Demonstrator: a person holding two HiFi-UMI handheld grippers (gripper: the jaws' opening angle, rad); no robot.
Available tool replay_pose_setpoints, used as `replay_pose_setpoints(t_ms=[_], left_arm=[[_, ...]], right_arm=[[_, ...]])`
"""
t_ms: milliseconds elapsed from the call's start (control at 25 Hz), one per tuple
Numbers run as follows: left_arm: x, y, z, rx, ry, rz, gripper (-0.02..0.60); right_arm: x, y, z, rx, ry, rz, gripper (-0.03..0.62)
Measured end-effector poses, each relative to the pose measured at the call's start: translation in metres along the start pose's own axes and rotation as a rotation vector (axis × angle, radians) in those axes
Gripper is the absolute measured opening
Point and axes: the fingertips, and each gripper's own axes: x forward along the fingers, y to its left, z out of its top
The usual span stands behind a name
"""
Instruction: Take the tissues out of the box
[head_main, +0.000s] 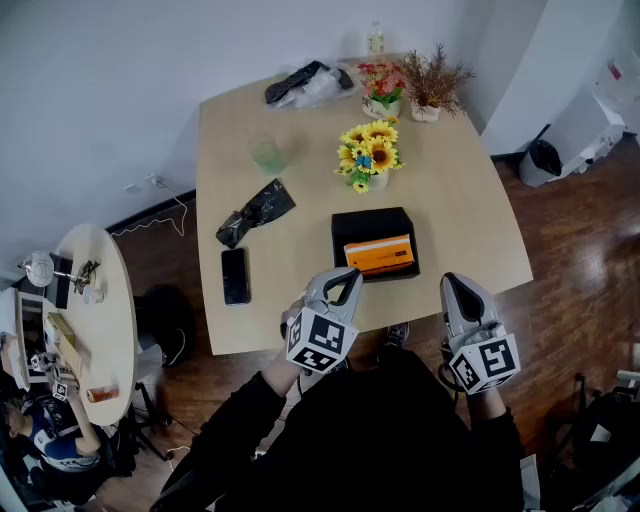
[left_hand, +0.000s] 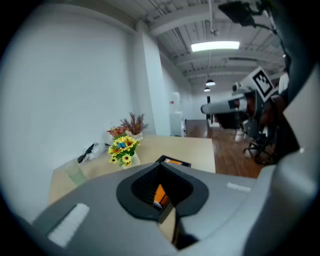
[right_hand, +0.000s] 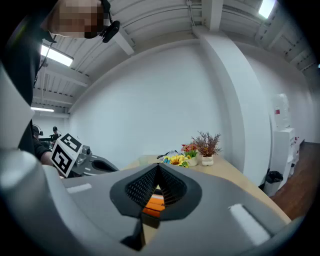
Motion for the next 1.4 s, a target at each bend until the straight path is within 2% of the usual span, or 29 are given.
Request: replay_pose_setpoints(t_ms=[160, 240, 280, 320, 400, 520, 560, 600, 920, 1080, 1160, 1280, 1400], left_arm=[[0.048, -0.013, -0.004, 0.041, 0.142, -0.049, 0.005], [0.066, -0.015, -0.011, 0.108, 0.213, -0.055, 0.004], [0.072, -0.016, -0.015, 0.153, 0.244, -0.059, 0.026], [0.076, -0.016, -0.019, 0.198, 0.275, -0.062, 0.101], [0.083, -0.017, -0.03, 0.263, 0.329, -0.074, 0.173], [0.097, -0.015, -0.049, 0.291, 0.417, -0.14, 0.322], [0.102, -0.014, -0.055, 0.293, 0.443, -0.168, 0.358], [0.105, -0.013, -0.06, 0.292, 0.462, -0.193, 0.368], [0.128, -0.014, -0.077, 0.235, 0.559, -0.423, 0.371], [0.14, -0.018, -0.076, 0.15, 0.58, -0.493, 0.363], [0.144, -0.022, -0.082, 0.118, 0.599, -0.514, 0.311], [0.15, -0.024, -0.088, 0.122, 0.599, -0.502, 0.302], [0.15, -0.026, -0.088, 0.14, 0.589, -0.497, 0.266]], right_arm=[[0.014, -0.044, 0.017, -0.004, 0.003, 0.065, 0.0], [0.024, -0.064, 0.02, 0.004, 0.013, 0.084, 0.0], [0.029, -0.071, 0.019, 0.008, 0.022, 0.09, 0.0], [0.033, -0.076, 0.017, 0.01, 0.03, 0.094, 0.0], [0.04, -0.081, 0.013, 0.015, 0.045, 0.097, 0.0], [0.05, -0.083, 0.007, 0.035, 0.063, 0.083, 0.0], [0.053, -0.081, 0.004, 0.042, 0.069, 0.079, 0.0], [0.054, -0.079, 0.001, 0.045, 0.076, 0.078, 0.0], [0.054, -0.071, -0.01, 0.06, 0.106, 0.037, 0.0], [0.046, -0.079, -0.013, 0.092, 0.106, -0.011, 0.0], [0.041, -0.084, -0.016, 0.106, 0.104, -0.035, 0.0], [0.035, -0.091, -0.022, 0.123, 0.107, -0.069, 0.0], [0.031, -0.095, -0.028, 0.144, 0.11, -0.09, 0.0]])
